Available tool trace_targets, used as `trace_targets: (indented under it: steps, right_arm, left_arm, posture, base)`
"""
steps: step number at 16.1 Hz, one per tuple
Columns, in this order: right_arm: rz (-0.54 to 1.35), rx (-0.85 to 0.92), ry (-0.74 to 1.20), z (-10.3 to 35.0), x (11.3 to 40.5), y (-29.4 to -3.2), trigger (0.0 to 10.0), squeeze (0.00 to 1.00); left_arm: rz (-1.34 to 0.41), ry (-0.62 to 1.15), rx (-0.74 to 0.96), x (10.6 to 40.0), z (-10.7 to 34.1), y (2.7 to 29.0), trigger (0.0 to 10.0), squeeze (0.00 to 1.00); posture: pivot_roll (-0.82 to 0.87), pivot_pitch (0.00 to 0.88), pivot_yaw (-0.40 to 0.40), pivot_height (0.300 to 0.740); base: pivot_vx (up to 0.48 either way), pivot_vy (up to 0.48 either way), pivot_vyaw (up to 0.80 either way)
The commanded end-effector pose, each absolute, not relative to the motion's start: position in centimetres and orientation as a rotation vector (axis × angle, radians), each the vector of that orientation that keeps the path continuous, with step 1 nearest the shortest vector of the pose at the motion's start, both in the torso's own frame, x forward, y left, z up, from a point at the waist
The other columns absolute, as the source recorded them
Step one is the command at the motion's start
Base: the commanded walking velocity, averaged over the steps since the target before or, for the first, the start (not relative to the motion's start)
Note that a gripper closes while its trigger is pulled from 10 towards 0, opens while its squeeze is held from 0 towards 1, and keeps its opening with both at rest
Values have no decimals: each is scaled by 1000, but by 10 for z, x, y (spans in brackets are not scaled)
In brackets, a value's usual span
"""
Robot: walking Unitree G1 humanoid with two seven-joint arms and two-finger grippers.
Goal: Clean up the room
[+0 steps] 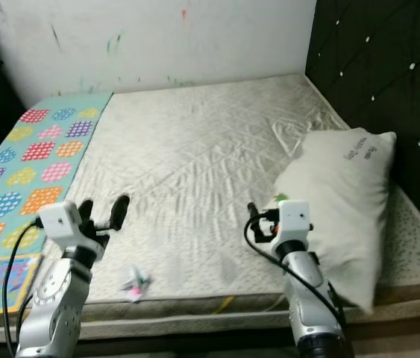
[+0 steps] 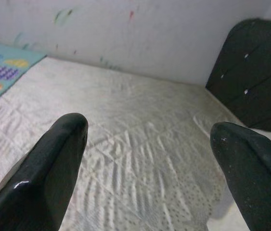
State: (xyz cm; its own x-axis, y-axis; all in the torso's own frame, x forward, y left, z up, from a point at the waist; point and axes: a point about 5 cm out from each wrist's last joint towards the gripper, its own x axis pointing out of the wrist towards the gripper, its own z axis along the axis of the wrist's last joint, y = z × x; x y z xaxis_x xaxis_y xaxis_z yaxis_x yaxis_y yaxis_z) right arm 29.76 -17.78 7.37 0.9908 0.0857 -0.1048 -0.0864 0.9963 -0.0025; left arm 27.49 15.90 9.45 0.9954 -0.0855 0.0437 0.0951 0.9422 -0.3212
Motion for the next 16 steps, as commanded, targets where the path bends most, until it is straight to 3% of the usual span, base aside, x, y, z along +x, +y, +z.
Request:
trace_targets:
  steps: [1,8,16]
  right_arm:
    - [120,10,99,76,300,-165,10000,0]
    - [128,10,101,76,301,-164,10000,0]
    - [119,17,106,75,300,-164,10000,0]
  left_arm:
    - [-59,-13,-304,273,92,171,10000,0]
    - [-35,-23,-272,273,93,174,10000,0]
    - [-63,-42,-277,273,97,173,10000,0]
  posture:
    - [-194,0,90,740]
    - [-191,0,88,740]
    - [-188,0,90,740]
  base:
    - [0,480,0]
    - [0,480,0]
    - [32,0,-55]
